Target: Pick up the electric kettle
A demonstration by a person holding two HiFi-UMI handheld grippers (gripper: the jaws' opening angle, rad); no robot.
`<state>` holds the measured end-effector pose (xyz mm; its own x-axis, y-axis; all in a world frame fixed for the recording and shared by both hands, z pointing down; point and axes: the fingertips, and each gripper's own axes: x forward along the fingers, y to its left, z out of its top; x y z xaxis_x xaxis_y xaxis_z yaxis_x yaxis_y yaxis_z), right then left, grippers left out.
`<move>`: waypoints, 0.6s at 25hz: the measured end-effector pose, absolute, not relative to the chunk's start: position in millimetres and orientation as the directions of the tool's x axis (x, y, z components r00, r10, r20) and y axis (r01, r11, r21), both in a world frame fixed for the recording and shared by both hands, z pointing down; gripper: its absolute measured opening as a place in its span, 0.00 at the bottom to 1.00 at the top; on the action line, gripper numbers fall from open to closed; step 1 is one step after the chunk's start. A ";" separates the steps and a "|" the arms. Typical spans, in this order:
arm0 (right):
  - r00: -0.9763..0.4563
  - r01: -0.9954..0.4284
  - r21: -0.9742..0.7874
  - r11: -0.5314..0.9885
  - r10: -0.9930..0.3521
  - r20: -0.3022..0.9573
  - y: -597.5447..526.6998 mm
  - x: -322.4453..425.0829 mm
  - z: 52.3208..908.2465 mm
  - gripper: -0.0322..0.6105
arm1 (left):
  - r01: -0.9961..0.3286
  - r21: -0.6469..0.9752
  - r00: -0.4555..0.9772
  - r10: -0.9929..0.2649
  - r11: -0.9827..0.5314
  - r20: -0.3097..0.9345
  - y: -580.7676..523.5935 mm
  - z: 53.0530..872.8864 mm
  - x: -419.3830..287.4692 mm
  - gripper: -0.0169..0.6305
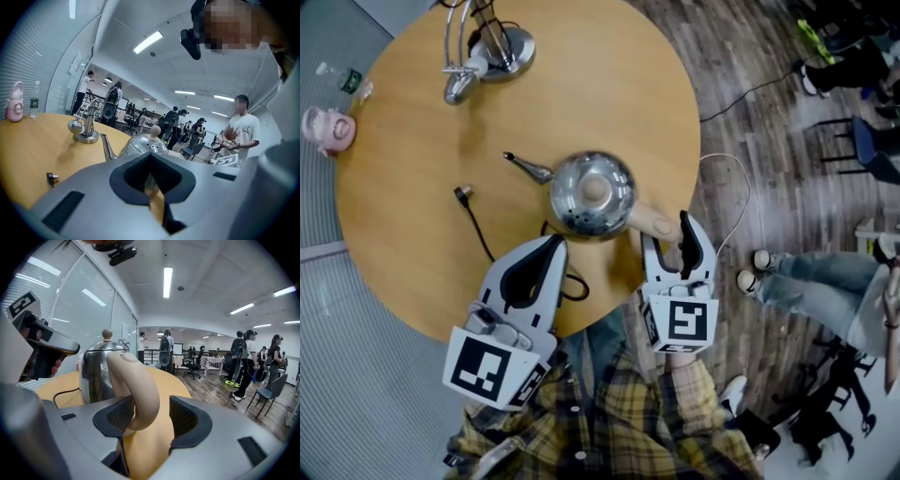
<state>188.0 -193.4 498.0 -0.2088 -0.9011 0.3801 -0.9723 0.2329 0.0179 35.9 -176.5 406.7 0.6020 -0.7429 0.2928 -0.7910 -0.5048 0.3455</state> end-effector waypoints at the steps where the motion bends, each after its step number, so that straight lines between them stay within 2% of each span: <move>1: -0.202 -0.974 0.020 0.226 -0.904 0.377 -195.3 188.4 499.7 0.42 | -0.792 0.346 0.600 -0.743 -0.502 0.295 -177.1 408.5 34.6 0.03; 15: -0.124 -0.992 -0.025 0.123 -0.940 0.316 -227.0 198.4 505.4 0.41 | -0.805 0.351 0.582 -0.751 -0.478 0.312 -186.1 423.7 19.8 0.03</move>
